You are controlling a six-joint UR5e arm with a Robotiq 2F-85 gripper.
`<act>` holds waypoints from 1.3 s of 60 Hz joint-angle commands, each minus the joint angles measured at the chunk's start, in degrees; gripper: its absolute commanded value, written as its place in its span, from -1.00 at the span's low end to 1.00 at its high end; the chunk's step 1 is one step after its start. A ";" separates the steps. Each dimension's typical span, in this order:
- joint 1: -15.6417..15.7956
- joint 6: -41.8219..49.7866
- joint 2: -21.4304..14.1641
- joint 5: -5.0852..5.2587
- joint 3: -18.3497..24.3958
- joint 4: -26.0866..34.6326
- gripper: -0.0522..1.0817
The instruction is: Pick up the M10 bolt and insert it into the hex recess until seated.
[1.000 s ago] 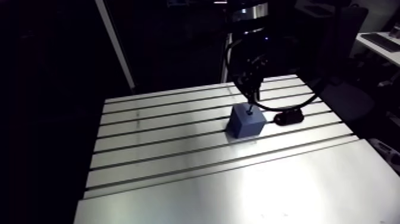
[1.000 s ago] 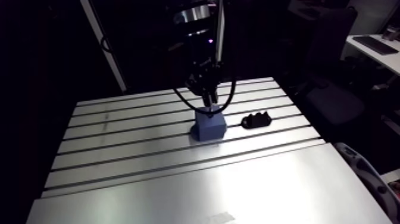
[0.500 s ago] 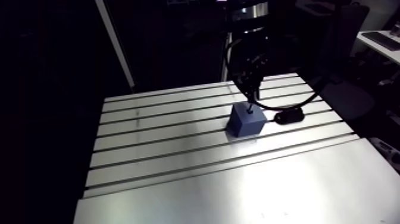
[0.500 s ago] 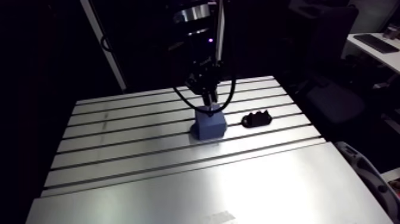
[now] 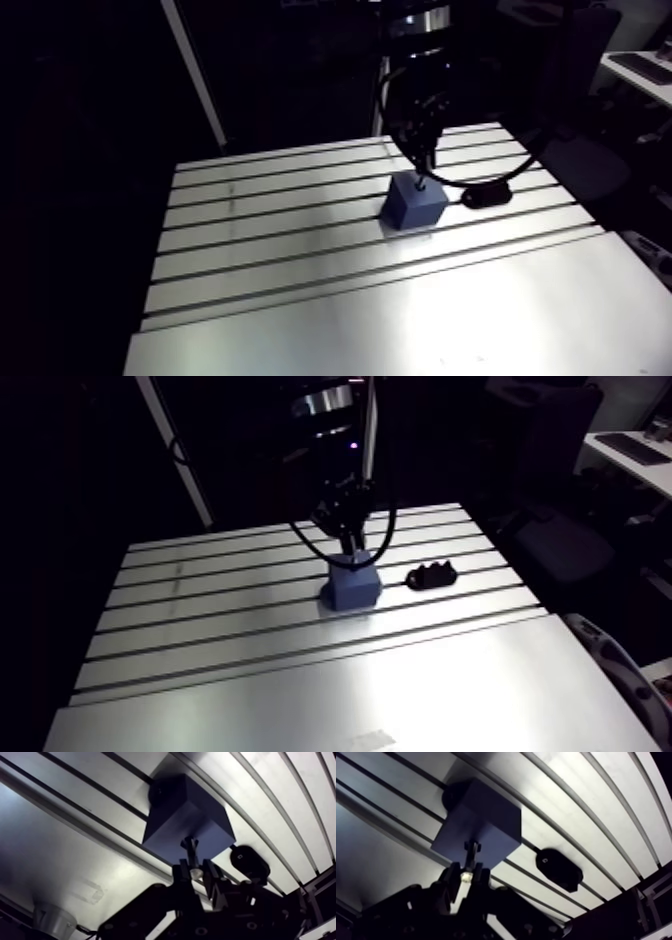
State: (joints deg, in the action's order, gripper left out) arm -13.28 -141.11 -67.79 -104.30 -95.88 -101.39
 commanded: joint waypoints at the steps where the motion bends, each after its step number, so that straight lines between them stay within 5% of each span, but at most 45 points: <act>1: 0.00 -0.01 0.07 -0.06 -0.14 -0.08 0.95; 78: -0.08 -0.17 0.35 0.09 -0.41 -1.06 0.96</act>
State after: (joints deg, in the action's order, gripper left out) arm -13.32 -141.12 -67.36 -104.35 -96.70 -102.53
